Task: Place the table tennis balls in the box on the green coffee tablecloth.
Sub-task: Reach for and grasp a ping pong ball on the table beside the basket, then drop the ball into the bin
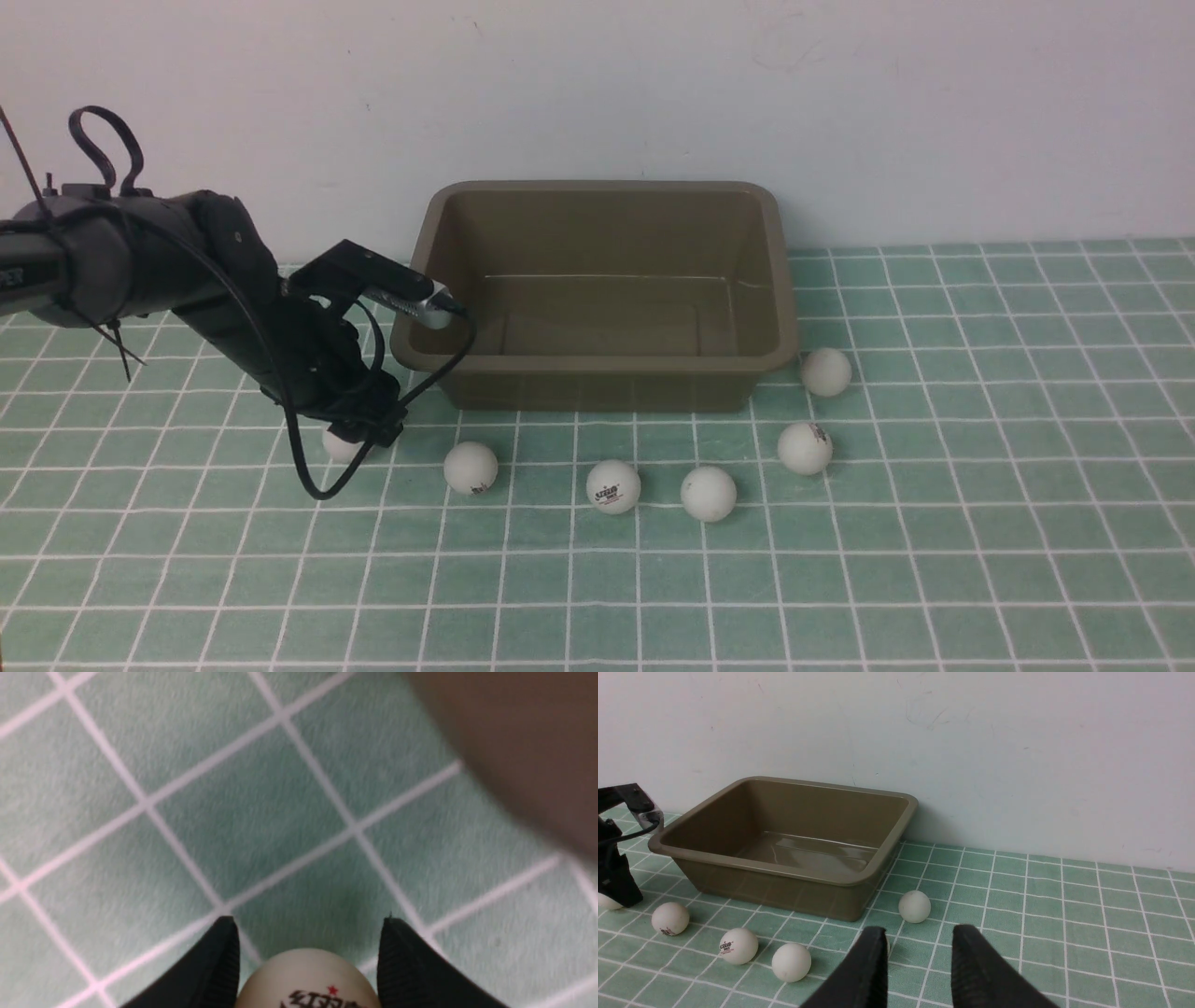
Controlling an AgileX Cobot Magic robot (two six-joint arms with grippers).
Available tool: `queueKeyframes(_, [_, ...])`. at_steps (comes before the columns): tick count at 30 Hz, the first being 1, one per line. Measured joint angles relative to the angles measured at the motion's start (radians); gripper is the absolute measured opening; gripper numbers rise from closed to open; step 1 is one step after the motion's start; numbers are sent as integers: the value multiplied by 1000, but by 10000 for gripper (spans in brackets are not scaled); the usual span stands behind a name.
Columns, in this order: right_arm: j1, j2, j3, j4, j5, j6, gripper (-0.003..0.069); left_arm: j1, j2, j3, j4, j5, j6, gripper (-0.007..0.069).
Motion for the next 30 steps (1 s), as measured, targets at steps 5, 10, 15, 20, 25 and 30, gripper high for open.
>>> queueKeyframes(5, [0,0,0,0,0,0,189,0,-71,0,68,65,-41,341])
queueKeyframes(10, [0,0,0,-11,0,0,189,0,-211,0,36,65,-36,341])
queueKeyframes(15, [0,0,0,-35,-1,0,189,-1,-225,-44,-254,30,149,341])
queueKeyframes(20, [0,0,0,-75,-1,0,189,-30,-116,-166,-495,81,371,341])
queueKeyframes(25, [0,0,0,-76,-1,0,189,-75,-2,-301,-468,161,436,350])
queueKeyframes(30, [0,0,0,-76,-1,0,189,-80,9,-370,-380,230,319,488])
